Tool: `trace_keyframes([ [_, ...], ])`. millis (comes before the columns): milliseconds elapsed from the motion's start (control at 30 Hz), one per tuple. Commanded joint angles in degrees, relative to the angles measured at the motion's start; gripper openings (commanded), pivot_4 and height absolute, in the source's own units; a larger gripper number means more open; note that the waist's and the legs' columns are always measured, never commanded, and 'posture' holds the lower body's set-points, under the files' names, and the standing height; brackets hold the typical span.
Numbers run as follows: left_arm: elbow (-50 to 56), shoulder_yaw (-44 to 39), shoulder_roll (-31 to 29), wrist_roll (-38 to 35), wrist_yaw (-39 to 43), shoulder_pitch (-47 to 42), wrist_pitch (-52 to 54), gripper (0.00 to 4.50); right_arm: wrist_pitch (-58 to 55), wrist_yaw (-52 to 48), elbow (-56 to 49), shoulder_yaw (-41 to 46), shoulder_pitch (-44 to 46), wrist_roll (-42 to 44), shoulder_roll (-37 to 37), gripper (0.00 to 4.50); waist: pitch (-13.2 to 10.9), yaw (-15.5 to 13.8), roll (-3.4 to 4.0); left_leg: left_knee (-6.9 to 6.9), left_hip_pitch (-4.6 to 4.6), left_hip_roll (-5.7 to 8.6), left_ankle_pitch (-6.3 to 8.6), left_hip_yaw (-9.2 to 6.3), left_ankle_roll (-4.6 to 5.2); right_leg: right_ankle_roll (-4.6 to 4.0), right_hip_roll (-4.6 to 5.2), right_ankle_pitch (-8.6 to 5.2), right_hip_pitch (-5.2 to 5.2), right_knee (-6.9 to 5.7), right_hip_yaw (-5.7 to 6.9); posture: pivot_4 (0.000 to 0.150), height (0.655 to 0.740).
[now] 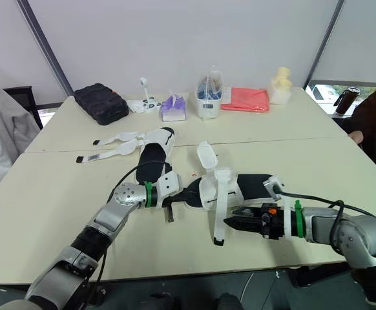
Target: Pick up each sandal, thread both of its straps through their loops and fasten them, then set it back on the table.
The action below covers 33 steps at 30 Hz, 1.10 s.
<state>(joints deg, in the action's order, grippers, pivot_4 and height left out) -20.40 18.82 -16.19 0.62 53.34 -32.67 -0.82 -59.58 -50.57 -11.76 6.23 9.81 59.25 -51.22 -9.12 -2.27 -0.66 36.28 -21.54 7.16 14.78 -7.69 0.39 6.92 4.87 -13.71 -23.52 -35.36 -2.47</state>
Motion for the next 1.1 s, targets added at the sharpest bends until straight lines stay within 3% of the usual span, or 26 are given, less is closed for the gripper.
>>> trace_keyframes([
  [33,0.25,0.65,-0.15,0.50,0.28,0.67,0.65,0.00,0.02,-1.27,0.15,1.62,0.51,-1.17,-0.73,3.43,0.00,-0.01,0.00,0.00,0.00,0.00,0.00,0.00,0.00,0.00,0.00,0.00,0.00,0.00,0.00,0.150,0.7400],
  [533,-0.09,0.89,0.14,0.76,0.60,-0.02,0.71,0.00,-0.18,-0.14,3.44,-6.90,2.34,-8.14,11.38,3.43,0.00,-0.01,0.00,0.01,0.00,0.01,0.00,0.00,0.00,0.00,0.01,0.00,-0.02,-0.01,0.00,0.150,0.7400],
  [633,0.29,0.84,0.00,0.83,0.35,0.41,0.84,0.00,1.24,0.97,4.45,-6.71,3.02,-9.50,13.71,2.57,0.01,0.04,0.01,0.00,0.00,0.01,0.00,-0.01,-0.01,0.00,0.00,0.00,-0.02,-0.01,0.00,0.150,0.7400],
  [800,0.52,0.92,0.08,0.88,0.05,0.80,0.92,0.00,1.75,1.78,4.90,-5.86,3.40,-10.44,15.32,0.05,0.01,0.07,0.01,-0.01,0.00,0.01,0.00,-0.01,-0.01,0.00,0.00,0.01,-0.02,-0.01,0.00,0.150,0.7400],
  [1100,0.06,1.27,0.51,1.03,-0.09,0.63,0.72,0.00,-4.00,-1.51,1.41,-2.53,5.71,-5.44,11.18,0.05,0.01,0.04,0.01,0.01,0.01,0.02,0.00,-0.01,-0.01,0.00,0.00,0.01,0.00,-0.01,0.00,0.150,0.7400],
])
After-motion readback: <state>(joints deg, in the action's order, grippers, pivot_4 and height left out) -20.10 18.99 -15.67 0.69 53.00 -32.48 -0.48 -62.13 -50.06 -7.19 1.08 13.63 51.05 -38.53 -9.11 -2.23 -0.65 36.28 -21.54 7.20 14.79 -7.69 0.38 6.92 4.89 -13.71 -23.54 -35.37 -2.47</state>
